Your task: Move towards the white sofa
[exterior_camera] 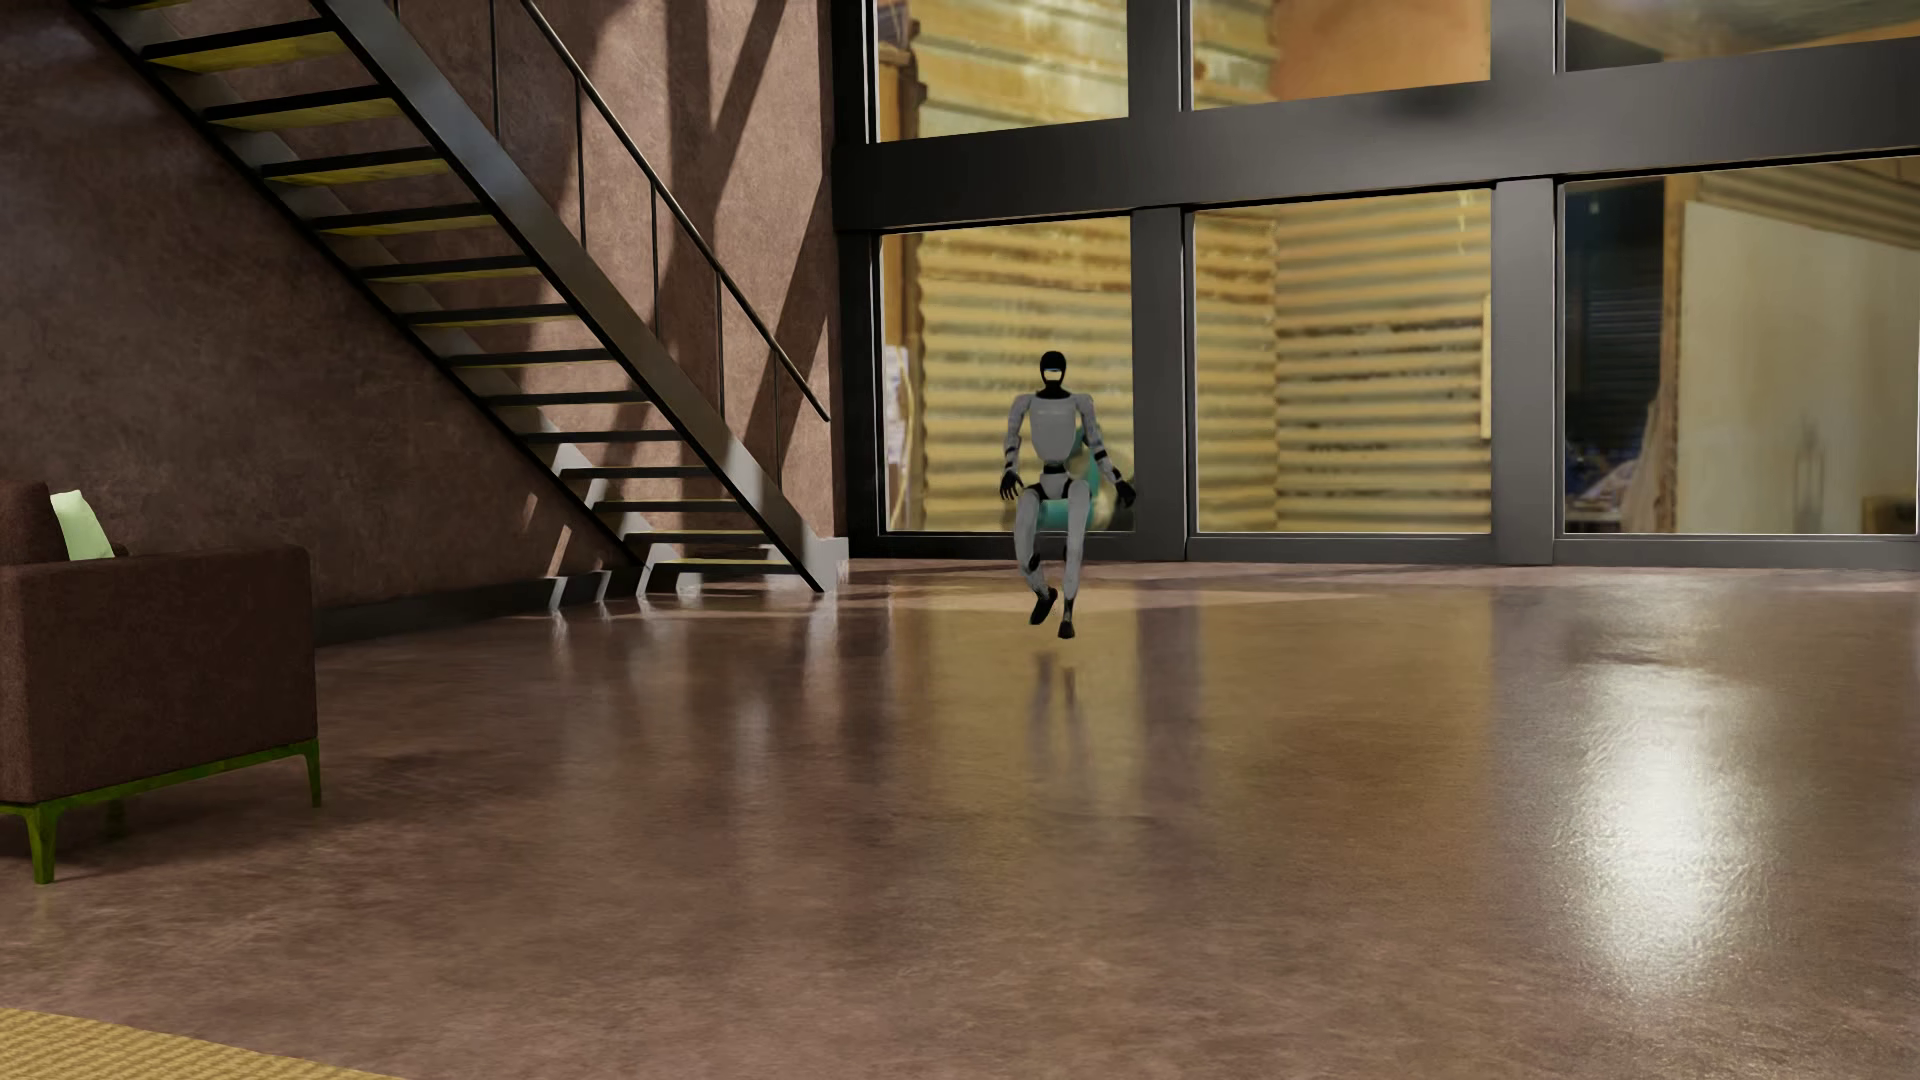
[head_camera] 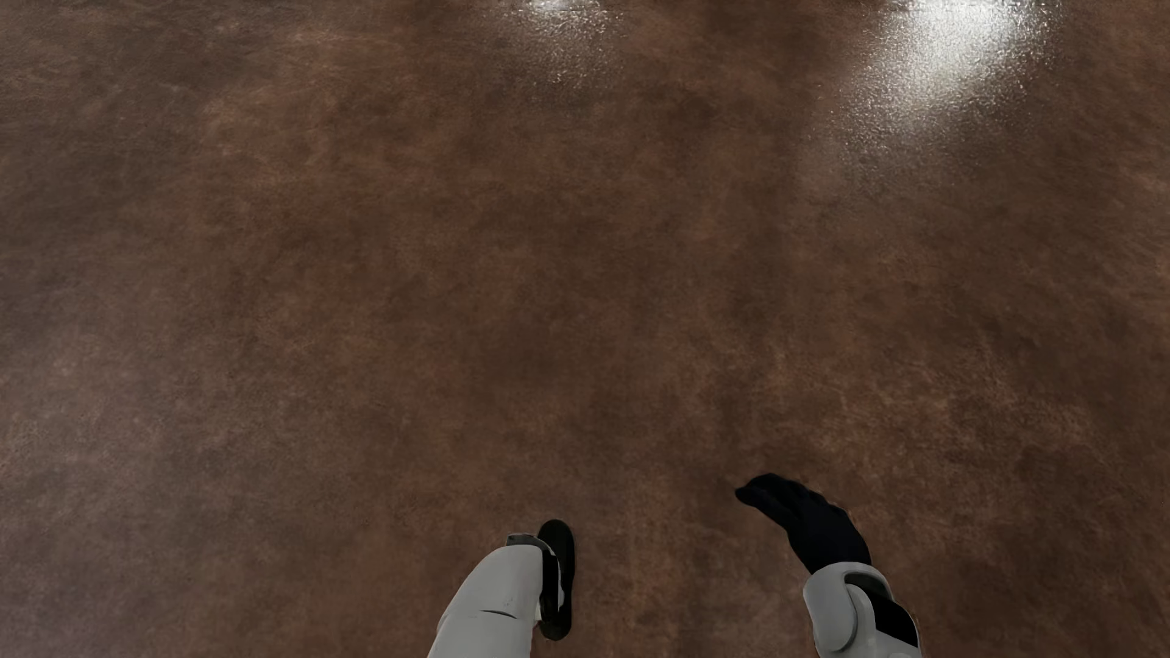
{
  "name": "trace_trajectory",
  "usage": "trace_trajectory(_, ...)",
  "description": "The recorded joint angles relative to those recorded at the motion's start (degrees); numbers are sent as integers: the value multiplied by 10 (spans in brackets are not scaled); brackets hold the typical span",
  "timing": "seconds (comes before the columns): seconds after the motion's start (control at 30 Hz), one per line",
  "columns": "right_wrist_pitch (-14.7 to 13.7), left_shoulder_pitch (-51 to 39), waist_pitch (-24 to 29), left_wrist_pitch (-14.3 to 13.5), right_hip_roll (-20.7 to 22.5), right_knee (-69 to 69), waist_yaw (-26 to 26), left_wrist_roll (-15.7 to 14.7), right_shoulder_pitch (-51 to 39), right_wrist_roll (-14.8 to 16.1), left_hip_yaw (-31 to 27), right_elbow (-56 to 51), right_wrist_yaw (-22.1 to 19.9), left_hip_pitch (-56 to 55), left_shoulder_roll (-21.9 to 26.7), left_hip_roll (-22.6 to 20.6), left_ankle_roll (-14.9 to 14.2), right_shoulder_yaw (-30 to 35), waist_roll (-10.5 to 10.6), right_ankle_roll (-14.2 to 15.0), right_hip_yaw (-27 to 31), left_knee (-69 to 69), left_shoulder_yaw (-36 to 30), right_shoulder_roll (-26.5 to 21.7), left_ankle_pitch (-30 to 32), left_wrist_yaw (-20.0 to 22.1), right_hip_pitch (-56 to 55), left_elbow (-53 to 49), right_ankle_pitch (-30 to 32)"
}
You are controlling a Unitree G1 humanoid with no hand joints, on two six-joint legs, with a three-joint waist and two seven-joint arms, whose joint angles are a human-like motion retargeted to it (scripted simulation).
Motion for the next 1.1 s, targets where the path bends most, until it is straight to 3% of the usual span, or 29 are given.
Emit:
trace_trajectory(0.03,40,-12,2,4,-33,115,-7,27,-2,7,3,81,12,29,-17,-12,-3,-5,-11,-53,24,6,-24,16,-31,-21,-50,32,62)
trace_trajectory(0.1,87,-55,4,-53,-14,305,-26,79,14,-9,-10,228,27,112,-41,-45,-9,-8,-24,-67,121,-31,-98,33,-68,-29,-187,55,20)
trace_trajectory(0.13,89,-82,3,-86,-2,356,-33,93,41,-17,-22,276,28,158,-54,-57,-12,-14,-24,-58,141,-62,-124,36,-78,5,-249,57,13)
trace_trajectory(0.2,87,-143,-4,-121,1,365,-51,87,101,-15,-51,331,11,245,-86,-69,-18,-46,-16,-56,139,-118,-176,54,-95,63,-356,31,8)
trace_trajectory(0.3,53,-221,-13,-173,-12,175,-85,21,191,22,-88,338,-9,351,-111,-78,-26,-123,-8,-70,85,-161,-277,65,-136,122,-447,-50,7)
trace_trajectory(0.4,36,-295,-19,-218,62,-232,-108,-16,245,18,-114,331,2,454,-63,-73,-42,-173,-5,-43,75,-191,-389,87,-164,124,-431,-144,26)
trace_trajectory(0.43,32,-310,-20,-226,83,-285,-110,-34,252,13,-113,333,16,484,-44,-68,-46,-178,-2,-29,68,-185,-408,93,-161,117,-424,-167,42)
trace_trajectory(0.5,19,-313,-20,-213,120,-182,-115,-75,240,-17,-100,347,52,533,-5,-45,-61,-166,9,-119,97,-130,-413,93,-115,89,-424,-192,103)
trace_trajectory(0.53,17,-301,-17,-195,127,-104,-116,-87,228,-32,-97,350,59,529,9,-29,-72,-166,18,-130,94,-54,-405,99,-59,83,-429,-196,66)
trace_trajectory(0.6,25,-274,-13,-142,128,-10,-117,-97,210,-35,-106,332,31,441,4,9,-136,-187,38,-125,77,201,-377,133,82,95,-396,-162,-39)
trace_trajectory(0.63,22,-257,-13,-112,133,-11,-113,-103,196,-25,-121,319,14,382,-8,18,-133,-193,47,-121,70,304,-352,149,94,102,-358,-132,-70)
trace_trajectory(0.7,8,-197,-14,-54,146,-56,-98,-122,152,-17,-117,300,-4,255,-32,38,-99,-176,58,-110,73,407,-283,154,36,109,-270,-89,-102)
trace_trajectory(0.77,0,-125,-17,-32,159,-111,-76,-153,109,-29,-86,263,1,141,-45,82,-99,-133,60,-100,90,382,-216,142,31,121,-190,-52,-123)
trace_trajectory(0.83,-28,-58,-17,-26,164,-143,-54,-170,62,-32,-68,220,-7,60,-25,99,-87,-90,60,-89,109,246,-170,114,19,89,-123,-24,-154)
trace_trajectory(0.9,-45,-9,-15,-16,162,-173,-36,-145,39,-21,-49,148,-28,46,0,95,-98,-63,62,-76,124,-27,-148,84,21,54,-58,21,-181)
trace_trajectory(0.93,-45,12,-14,-2,157,-195,-28,-121,32,-14,-69,117,-28,65,6,76,-106,-55,61,-69,134,-200,-143,69,21,35,-25,43,-182)
trace_trajectory(0.97,-42,34,-14,4,152,-196,-22,-94,24,-7,-99,97,-26,71,10,62,-93,-51,58,-65,144,-289,-141,56,-7,14,6,59,-180)
trace_trajectory(1.0,-36,53,-13,5,145,-170,-20,-66,20,-8,-88,89,-21,71,11,58,-134,-51,55,-62,147,-284,-141,45,-7,-6,27,69,-178)
trace_trajectory(1.07,-11,69,-9,-13,115,-83,-16,-16,27,-17,-83,102,-15,75,3,42,-115,-69,44,-86,142,-191,-147,32,129,-39,49,79,-103)
trace_trajectory(1.1,4,63,-4,-21,88,17,-15,2,32,-29,-75,126,-23,70,-7,34,-71,-78,36,-103,126,-115,-148,32,111,-44,31,79,-43)
